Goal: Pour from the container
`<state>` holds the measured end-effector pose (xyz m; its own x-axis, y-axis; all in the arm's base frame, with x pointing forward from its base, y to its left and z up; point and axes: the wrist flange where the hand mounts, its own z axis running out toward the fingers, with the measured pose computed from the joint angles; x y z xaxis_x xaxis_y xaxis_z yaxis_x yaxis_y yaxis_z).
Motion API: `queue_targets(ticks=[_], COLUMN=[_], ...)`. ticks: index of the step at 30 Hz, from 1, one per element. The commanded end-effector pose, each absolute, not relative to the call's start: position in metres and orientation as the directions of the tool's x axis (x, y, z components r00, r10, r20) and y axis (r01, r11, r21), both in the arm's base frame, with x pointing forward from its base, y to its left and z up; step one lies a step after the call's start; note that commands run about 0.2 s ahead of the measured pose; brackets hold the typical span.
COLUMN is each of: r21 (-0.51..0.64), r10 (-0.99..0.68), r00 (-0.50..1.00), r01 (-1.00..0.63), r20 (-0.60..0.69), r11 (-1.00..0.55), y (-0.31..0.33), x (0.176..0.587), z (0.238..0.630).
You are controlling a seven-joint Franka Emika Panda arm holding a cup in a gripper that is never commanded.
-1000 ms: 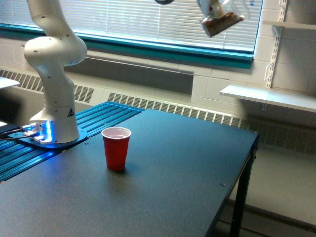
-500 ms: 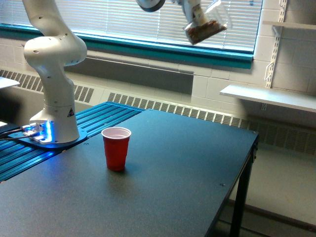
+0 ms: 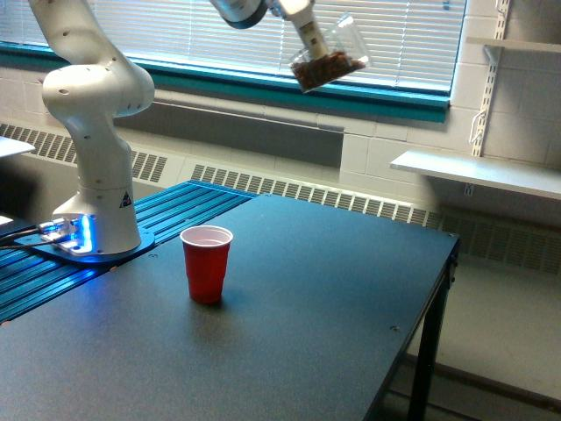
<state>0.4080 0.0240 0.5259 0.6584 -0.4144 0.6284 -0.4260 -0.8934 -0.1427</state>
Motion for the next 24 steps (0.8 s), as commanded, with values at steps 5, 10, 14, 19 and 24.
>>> queue_targets(ticks=[5, 10, 14, 19, 24], r21=[-0.152, -0.159, -0.155, -0.144, -0.145], r10=[-0.474, -0.496, -0.509, -0.524, -0.548], r00=[0.649, 0.650, 0.653, 0.650, 0.640], r01=[-0.488, -0.506, -0.520, -0.544, -0.570], r20=[0.595, 0.576, 0.562, 0.550, 0.539], r11=[-0.860, -0.848, -0.840, -0.827, -0.808], y=[0.017, 0.015, 0.012, 0.008, 0.004], x=[0.381, 0.368, 0.357, 0.346, 0.335], z=[0.511, 0.503, 0.497, 0.492, 0.488])
